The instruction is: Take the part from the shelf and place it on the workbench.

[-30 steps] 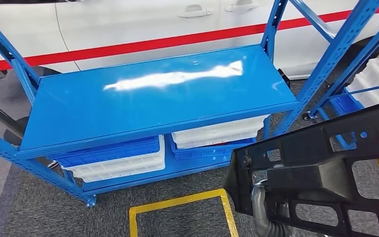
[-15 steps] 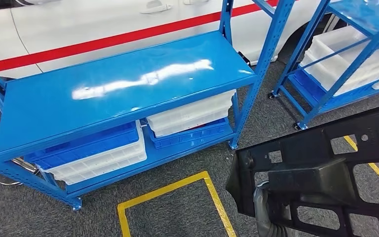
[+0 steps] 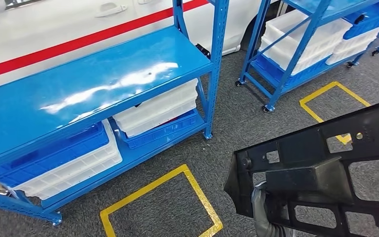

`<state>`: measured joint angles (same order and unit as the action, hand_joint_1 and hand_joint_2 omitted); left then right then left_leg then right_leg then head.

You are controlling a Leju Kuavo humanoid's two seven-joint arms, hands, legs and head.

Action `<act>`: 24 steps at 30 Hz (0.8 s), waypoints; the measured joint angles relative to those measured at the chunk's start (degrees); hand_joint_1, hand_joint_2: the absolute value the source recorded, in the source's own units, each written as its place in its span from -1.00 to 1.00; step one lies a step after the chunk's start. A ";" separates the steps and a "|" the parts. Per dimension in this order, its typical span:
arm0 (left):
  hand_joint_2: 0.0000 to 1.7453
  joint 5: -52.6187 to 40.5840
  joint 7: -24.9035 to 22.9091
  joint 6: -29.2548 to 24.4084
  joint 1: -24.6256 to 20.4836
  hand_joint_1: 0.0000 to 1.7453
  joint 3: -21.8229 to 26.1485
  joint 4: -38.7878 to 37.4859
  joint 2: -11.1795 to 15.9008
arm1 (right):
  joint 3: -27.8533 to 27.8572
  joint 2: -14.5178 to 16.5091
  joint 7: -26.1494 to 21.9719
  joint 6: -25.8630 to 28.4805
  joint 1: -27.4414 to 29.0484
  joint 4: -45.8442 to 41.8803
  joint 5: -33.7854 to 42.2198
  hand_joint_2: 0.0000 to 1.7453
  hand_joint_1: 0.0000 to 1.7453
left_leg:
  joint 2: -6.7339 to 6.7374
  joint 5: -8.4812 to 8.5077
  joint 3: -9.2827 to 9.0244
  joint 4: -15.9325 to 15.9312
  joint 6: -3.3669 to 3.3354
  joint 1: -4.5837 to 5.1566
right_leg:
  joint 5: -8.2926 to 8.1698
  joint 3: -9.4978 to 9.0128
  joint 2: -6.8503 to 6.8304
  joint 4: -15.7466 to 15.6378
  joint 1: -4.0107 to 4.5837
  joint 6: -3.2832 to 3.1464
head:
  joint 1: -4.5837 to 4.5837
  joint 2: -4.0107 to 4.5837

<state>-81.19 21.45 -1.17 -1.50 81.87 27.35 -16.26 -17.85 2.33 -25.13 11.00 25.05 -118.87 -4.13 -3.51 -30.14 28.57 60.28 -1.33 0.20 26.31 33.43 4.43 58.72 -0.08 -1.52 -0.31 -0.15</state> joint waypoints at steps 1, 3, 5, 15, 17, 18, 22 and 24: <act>1.00 -0.01 0.00 0.01 0.02 -1.00 0.05 0.09 0.03 | -0.10 -0.03 0.01 0.00 -0.04 0.01 0.03 1.00 1.00 | -1.00 0.36 -1.03 -2.01 -0.33 0.14 | -0.28 0.16 0.55 -0.02 -0.12 0.28 | -0.01 0.00; 1.00 -0.01 0.00 0.02 -0.08 -1.00 0.11 0.15 -0.01 | -0.31 -0.09 0.02 0.01 -0.06 0.00 0.08 1.00 1.00 | -0.64 0.70 -1.38 -3.19 -0.33 0.34 | -0.97 0.48 1.80 -0.24 -0.46 1.10 | 0.07 0.00; 1.00 -0.01 0.00 0.04 -0.23 -1.00 0.11 0.16 -0.12 | -0.49 -0.17 0.01 0.08 -0.01 -0.01 0.10 1.00 1.00 | 0.89 1.52 -1.57 -4.36 -0.63 0.09 | -0.82 0.92 1.24 0.17 -0.41 1.67 | 0.07 -0.01; 1.00 -0.01 -0.02 0.95 -0.11 -1.00 0.92 0.18 -0.04 | -2.87 -0.80 -0.25 1.91 -3.10 3.01 0.00 1.00 1.00 | 9.05 1.96 -0.46 -4.03 -0.06 -0.17 | 1.80 -0.80 -7.17 2.12 -1.52 3.42 | -0.32 -0.01; 1.00 0.00 -0.01 0.95 -0.23 -1.00 1.12 0.19 0.04 | -3.39 -0.81 -0.47 2.66 -3.49 3.76 -0.06 1.00 1.00 | 9.83 1.67 -0.51 -3.51 0.77 0.01 | 1.58 -2.00 -8.14 -0.35 -1.18 2.55 | -0.25 0.00; 1.00 -0.01 -0.01 0.95 -0.29 -1.00 1.19 0.19 0.06 | -3.58 -0.83 -0.61 2.99 -3.51 4.06 -0.07 1.00 1.00 | 10.19 1.61 -0.51 -3.40 1.13 0.07 | 1.37 -1.76 -7.76 -0.26 -1.02 2.11 | -0.22 0.00; 1.00 -0.48 -0.05 0.92 -0.25 -1.00 1.26 0.19 0.07 | -4.10 -1.00 -1.02 4.23 -3.06 4.46 0.00 1.00 1.00 | 7.15 -1.50 0.92 0.38 2.40 -0.50 | 0.63 -1.08 -5.46 -0.56 -1.32 0.54 | 0.02 0.00; 1.00 -0.92 -0.19 0.92 -0.02 -1.00 1.27 0.19 0.07 | -4.31 -1.14 -1.09 4.72 -2.80 4.47 0.08 1.00 1.00 | 4.56 -5.59 4.24 7.99 2.63 -0.71 | 0.33 -0.58 -4.22 -0.53 -1.18 0.10 | 0.13 -0.01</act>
<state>-82.11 21.26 -0.25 -1.52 83.14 27.54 -16.20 -22.16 1.20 -26.22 15.72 22.25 -114.40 -4.04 1.06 -35.73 32.81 68.27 1.29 -0.51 26.63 32.85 0.21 58.20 -1.26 -1.42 -0.18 -0.16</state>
